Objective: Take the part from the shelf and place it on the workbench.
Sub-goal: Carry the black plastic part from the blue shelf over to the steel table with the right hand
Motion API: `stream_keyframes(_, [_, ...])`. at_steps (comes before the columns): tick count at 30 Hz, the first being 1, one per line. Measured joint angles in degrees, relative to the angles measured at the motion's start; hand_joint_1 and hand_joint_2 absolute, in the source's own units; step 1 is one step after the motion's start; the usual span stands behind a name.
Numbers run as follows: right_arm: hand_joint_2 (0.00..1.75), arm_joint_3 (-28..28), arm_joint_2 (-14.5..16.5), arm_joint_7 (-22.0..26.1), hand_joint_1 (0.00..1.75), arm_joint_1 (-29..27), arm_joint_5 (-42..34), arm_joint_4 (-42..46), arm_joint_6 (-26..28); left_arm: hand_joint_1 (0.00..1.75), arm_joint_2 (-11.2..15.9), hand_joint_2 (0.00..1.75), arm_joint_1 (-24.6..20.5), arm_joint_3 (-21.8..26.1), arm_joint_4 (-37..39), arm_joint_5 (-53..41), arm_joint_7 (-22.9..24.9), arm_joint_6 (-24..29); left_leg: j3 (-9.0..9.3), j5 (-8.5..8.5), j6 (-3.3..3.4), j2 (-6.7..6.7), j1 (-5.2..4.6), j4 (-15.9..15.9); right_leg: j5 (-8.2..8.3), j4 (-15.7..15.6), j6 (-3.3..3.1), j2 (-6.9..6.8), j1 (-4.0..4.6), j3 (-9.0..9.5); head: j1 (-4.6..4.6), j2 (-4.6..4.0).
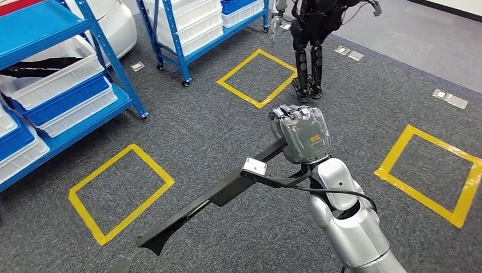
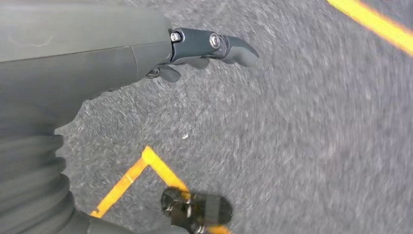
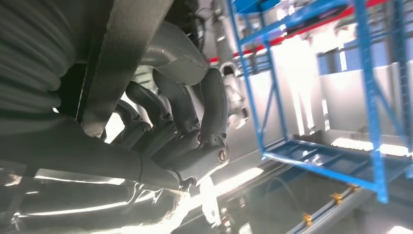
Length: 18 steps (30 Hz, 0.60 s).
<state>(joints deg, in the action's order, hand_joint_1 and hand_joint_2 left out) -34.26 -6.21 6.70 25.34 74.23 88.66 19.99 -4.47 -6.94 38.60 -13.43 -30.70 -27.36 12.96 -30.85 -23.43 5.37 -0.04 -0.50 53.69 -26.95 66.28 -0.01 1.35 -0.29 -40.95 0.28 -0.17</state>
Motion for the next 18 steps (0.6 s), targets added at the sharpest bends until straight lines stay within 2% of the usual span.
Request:
stream_keyframes(1, [1.75, 0.01, -0.02, -0.03, 1.75, -0.09, 0.13, 0.01, -0.13, 0.0, -0.11, 1.75, 0.05, 0.0, 0.01, 0.0, 0.0, -0.07, -0.04, -0.07, -0.42, 0.98, 0.17, 0.02, -1.05, 3.2, 0.44, -0.41, -0.51, -1.63, -0.01, 0.0])
stream_keyframes(2, [1.75, 0.02, -0.07, -0.07, 1.75, -0.24, 0.21, 0.0, -0.24, 0.0, -0.21, 1.75, 0.07, 0.0, 0.02, 0.0, 0.0, -0.14, -0.06, -0.17, -0.88, 1.9, 0.39, 0.06, -1.4, 4.83, 1.1, -0.66, -1.04, -2.43, 0.0, 0.0])
stream_keyframes(3, [1.75, 0.03, -0.11, -0.09, 1.75, -0.36, 0.26, -0.01, -0.31, 0.0, -0.3, 1.75, 0.07, 0.0, 0.03, 0.01, -0.01, -0.14, -0.06, -0.31, -1.43, 2.74, 0.67, 0.17, -0.87, 4.06, 1.99, -1.02, -1.59, -1.98, 0.01, 0.0])
stream_keyframes(4, [1.75, 0.04, -0.16, -0.1, 1.75, -0.43, 0.28, -0.01, -0.33, 0.0, -0.36, 1.75, 0.06, 0.0, 0.03, 0.01, -0.01, -0.15, -0.06, -0.55, -2.14, 3.57, 1.05, 0.45, 0.38, 0.88, 3.05, -1.72, -2.19, -0.2, 0.02, 0.0])
stream_keyframes(5, [1.75, 0.04, -0.17, -0.1, 1.75, -0.44, 0.29, -0.01, -0.33, 0.0, -0.37, 1.75, 0.03, 0.0, 0.02, 0.0, -0.01, -0.14, -0.1, -0.94, -2.91, 4.34, 1.38, 0.98, 1.63, -3.25, 3.97, -3.04, -2.69, 2.13, 0.03, 0.0])
stream_keyframes(6, [1.75, 0.02, -0.15, -0.11, 1.75, -0.45, 0.3, -0.01, -0.34, 0.0, -0.19, 1.75, 0.01, 0.01, -0.01, 0.01, -0.01, -0.13, -0.27, -1.42, -3.73, 5.04, 1.51, 1.58, 2.67, -6.5, 4.62, -4.58, -2.88, 4.06, 0.1, 0.0])
stream_keyframes(7, [1.75, 0.04, -0.13, -0.12, 1.75, -0.44, 0.32, 0.0, -0.35, 0.0, -0.11, 1.75, 0.0, 0.02, -0.02, 0.0, -0.02, -0.13, -0.43, -1.98, -4.47, 5.67, 1.58, 2.32, 3.23, -8.54, 4.59, -5.66, -2.93, 5.23, 0.12, 0.0])
stream_keyframes(8, [1.75, 0.07, -0.1, -0.13, 1.75, -0.47, 0.35, 0.01, -0.36, 0.0, -0.02, 1.75, -0.01, 0.02, -0.03, 0.0, -0.03, -0.12, -0.53, -2.47, -5.06, 6.23, 1.52, 2.88, 3.23, -8.96, 4.04, -6.2, -2.8, 5.42, 0.01, 0.0])
stream_keyframes(9, [1.75, 0.12, -0.08, -0.14, 1.75, -0.5, 0.38, 0.02, -0.36, 0.0, 0.04, 1.75, -0.02, 0.03, -0.03, 0.01, -0.04, -0.11, -0.53, -2.81, -5.44, 6.79, 1.5, 3.18, 3.2, -8.5, 3.27, -5.86, -2.57, 5.08, -0.11, 0.0])
stream_keyframes(10, [1.75, 0.17, -0.08, -0.14, 1.75, -0.49, 0.39, 0.02, -0.36, 0.0, -0.09, 1.75, -0.02, 0.03, -0.02, 0.01, -0.05, -0.12, -0.41, -3.06, -5.68, 7.4, 1.72, 3.41, 3.17, -8.41, 2.45, -4.96, -2.53, 4.83, -0.27, 0.0])
stream_keyframes(11, [1.75, 0.21, -0.07, -0.14, 1.75, -0.5, 0.4, 0.02, -0.36, 0.0, -0.13, 1.75, -0.05, 0.04, -0.02, 0.01, -0.05, -0.12, -0.34, -3.45, -5.91, 7.26, 2.07, 3.65, 3.22, -8.36, 1.86, -4.2, -2.49, 4.68, -0.43, 0.0])
stream_keyframes(12, [1.75, 0.24, -0.07, -0.13, 1.75, -0.44, 0.42, 0.01, -0.37, 0.0, -0.18, 1.75, -0.05, 0.04, -0.01, 0.02, -0.05, -0.13, -0.54, -4.38, -6.07, 6.25, 2.41, 4.51, 3.35, -8.34, 1.44, -3.4, -2.44, 4.57, -0.44, 0.0])
stream_keyframes(13, [1.75, 0.26, -0.02, -0.13, 1.75, -0.37, 0.43, 0.01, -0.37, 0.0, -0.23, 1.75, -0.02, 0.05, 0.0, 0.02, -0.06, -0.13, -1.17, -5.95, -6.17, 4.68, 2.66, 6.36, 3.5, -8.35, 1.07, -2.63, -2.36, 4.49, -0.52, 0.0])
stream_keyframes(14, [1.75, 0.28, 0.09, -0.13, 1.75, -0.32, 0.44, -0.01, -0.37, 0.0, -0.26, 1.75, 0.03, 0.07, 0.01, 0.02, -0.08, -0.13, -2.36, -8.1, -6.21, 2.74, 2.77, 9.41, 3.64, -8.37, 0.76, -1.9, -2.21, 4.42, -0.65, 0.0])
stream_keyframes(15, [1.75, 0.28, 0.19, -0.13, 1.75, -0.27, 0.44, -0.04, -0.38, 0.0, -0.28, 1.75, 0.1, 0.1, 0.02, 0.02, -0.09, -0.13, -3.98, -10.32, -6.09, 1.34, 2.71, 13.22, 3.73, -8.37, 0.55, -1.13, -1.94, 4.34, -0.73, 0.0])
stream_keyframes(16, [1.75, 0.27, 0.29, -0.13, 1.75, -0.26, 0.44, -0.09, -0.38, 0.0, -0.28, 1.75, 0.18, 0.15, 0.03, 0.02, -0.1, -0.12, -5.7, -12.01, -5.91, 0.66, 2.59, 16.9, 3.83, -8.36, 0.34, -0.32, -1.6, 4.24, -0.82, 0.0])
stream_keyframes(17, [1.75, 0.26, 0.34, -0.13, 1.75, -0.26, 0.44, -0.17, -0.38, 0.0, -0.28, 1.75, 0.24, 0.21, 0.03, 0.03, -0.11, -0.11, -6.97, -12.75, -5.59, 0.35, 2.47, 19.4, 3.92, -8.36, 0.17, 0.55, -1.26, 4.13, -0.85, 0.0])
stream_keyframes(18, [1.75, 0.26, 0.35, -0.13, 1.75, -0.26, 0.45, -0.25, -0.38, 0.0, -0.29, 1.75, 0.28, 0.27, 0.03, 0.03, -0.12, -0.11, -7.38, -12.34, -5.13, 0.17, 2.3, 19.93, 4.04, -8.35, -0.01, 1.41, -0.93, 4.06, -0.85, 0.0])
